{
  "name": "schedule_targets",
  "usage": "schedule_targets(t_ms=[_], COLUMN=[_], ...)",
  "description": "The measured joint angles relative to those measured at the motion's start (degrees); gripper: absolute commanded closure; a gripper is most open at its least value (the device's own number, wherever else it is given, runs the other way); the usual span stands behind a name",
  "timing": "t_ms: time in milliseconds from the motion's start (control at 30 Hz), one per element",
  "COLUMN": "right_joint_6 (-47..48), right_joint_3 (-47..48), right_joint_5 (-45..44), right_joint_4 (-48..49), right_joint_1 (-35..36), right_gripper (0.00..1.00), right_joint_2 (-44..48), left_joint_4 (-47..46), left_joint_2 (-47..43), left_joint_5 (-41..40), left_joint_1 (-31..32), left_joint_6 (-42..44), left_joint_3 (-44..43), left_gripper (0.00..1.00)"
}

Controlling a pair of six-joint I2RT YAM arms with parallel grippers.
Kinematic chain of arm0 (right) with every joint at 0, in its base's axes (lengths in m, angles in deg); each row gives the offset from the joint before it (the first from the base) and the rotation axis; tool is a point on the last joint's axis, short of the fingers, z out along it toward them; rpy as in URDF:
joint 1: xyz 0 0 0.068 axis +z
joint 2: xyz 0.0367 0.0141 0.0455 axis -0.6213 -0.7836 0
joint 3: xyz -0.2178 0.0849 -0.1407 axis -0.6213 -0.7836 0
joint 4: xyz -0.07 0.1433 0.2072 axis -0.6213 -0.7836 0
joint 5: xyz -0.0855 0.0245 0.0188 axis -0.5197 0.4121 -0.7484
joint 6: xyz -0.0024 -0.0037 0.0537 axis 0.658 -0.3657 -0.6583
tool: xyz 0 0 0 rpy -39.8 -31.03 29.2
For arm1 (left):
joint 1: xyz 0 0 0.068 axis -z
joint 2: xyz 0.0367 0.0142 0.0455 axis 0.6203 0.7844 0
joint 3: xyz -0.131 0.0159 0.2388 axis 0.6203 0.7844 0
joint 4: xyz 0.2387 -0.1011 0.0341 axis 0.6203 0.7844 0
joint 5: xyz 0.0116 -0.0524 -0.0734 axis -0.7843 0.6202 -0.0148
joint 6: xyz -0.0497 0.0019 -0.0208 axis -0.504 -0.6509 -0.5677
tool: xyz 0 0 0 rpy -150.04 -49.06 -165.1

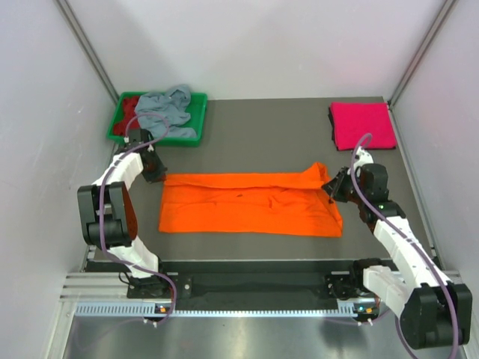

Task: Fold and stack the t-shirts
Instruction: Fold the tshirt

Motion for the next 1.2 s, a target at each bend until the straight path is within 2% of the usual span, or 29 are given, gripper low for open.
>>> schedule_targets(t_ms=[467,700,1000,1200], right_joint_6=[-4.0,-4.5,-3.9,-3.7], right_joint_3=[-9.9,-9.6,-2.7,-2.8], right_joint_5=[-0.6,-2.0,-3.2,-3.0], right_joint_4=[-2.1,-2.8,-5.6,-7.8], right_joint_1=[2.4,2.7,2.7,2.7], right_gripper=[1.0,1.0,1.0,1.0], right_joint_2=[7.4,9.0,9.2,10.8], left_joint_4=[0.3,0.3,2.6,3.6], left_joint_2=[-0.2,-0.3,-0.9,-1.5], left_joint_5=[-2.1,-2.5,-2.8,-3.2], left_joint_1=[0.0,0.0,0.0,0.0], left_joint_6=[0.3,-0.5,-1.0,-1.0], left_joint_3=[5.3,5.3,0.6,0.0], left_gripper=[1.0,1.0,1.0,1.0])
